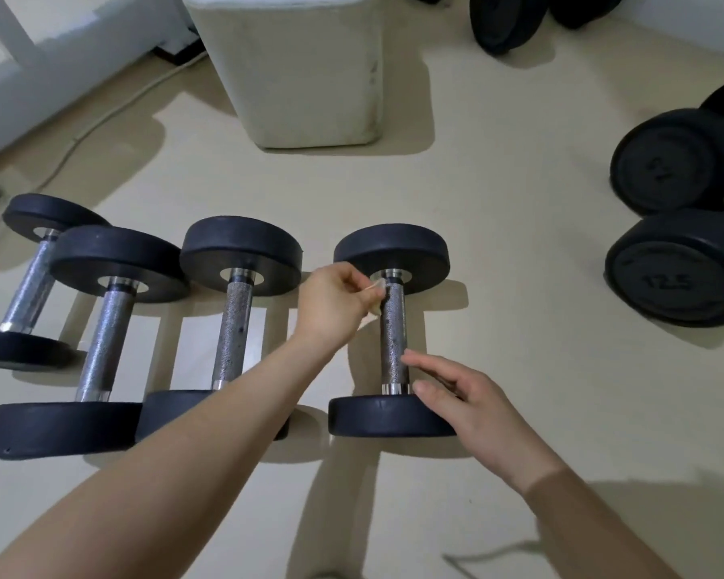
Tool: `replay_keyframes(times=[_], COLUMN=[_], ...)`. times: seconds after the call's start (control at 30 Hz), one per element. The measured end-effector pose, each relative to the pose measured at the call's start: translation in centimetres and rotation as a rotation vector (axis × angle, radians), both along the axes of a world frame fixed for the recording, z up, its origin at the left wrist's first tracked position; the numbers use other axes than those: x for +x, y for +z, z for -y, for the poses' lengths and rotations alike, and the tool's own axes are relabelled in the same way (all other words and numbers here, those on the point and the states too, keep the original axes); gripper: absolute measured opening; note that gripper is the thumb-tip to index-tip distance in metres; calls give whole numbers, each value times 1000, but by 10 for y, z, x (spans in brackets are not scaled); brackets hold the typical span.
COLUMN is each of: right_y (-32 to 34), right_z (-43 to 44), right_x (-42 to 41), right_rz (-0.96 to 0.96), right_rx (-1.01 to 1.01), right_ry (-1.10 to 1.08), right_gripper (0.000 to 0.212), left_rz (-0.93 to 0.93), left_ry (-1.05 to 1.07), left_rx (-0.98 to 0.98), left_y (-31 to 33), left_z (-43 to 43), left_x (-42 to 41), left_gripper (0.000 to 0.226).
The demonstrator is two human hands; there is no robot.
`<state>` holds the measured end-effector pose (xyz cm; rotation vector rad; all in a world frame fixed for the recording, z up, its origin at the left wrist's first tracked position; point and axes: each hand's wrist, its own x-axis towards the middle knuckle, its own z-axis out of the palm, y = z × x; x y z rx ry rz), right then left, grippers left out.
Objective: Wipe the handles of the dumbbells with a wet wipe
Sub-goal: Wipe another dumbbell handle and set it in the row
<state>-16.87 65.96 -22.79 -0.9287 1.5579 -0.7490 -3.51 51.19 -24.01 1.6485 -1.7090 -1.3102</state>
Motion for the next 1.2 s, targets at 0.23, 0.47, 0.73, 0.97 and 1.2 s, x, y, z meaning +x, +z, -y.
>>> replay_keyframes(times=[0.23, 0.47, 0.73, 0.97, 1.2], right_y=[6, 12, 19, 82, 155], right_z=[-2, -1, 7, 39, 81], right_x=[-5, -6, -3, -16, -29], right_rz=[113, 178, 349, 282, -12], right_rx=[14, 35, 51, 69, -122], right_ry=[-82, -52, -232, -70, -147], right_gripper=[34, 30, 31, 25, 16], left_rz=[207, 248, 426, -362, -624], left_ry=[-306, -320, -750, -319, -133], left_rx=[24, -293, -166, 269, 329], left_y=[-3, 6, 11, 84, 129], left_z=[-30, -5, -29, -17, -5], left_x=[3, -12, 14, -2, -2], left_gripper=[24, 16, 29, 10, 14])
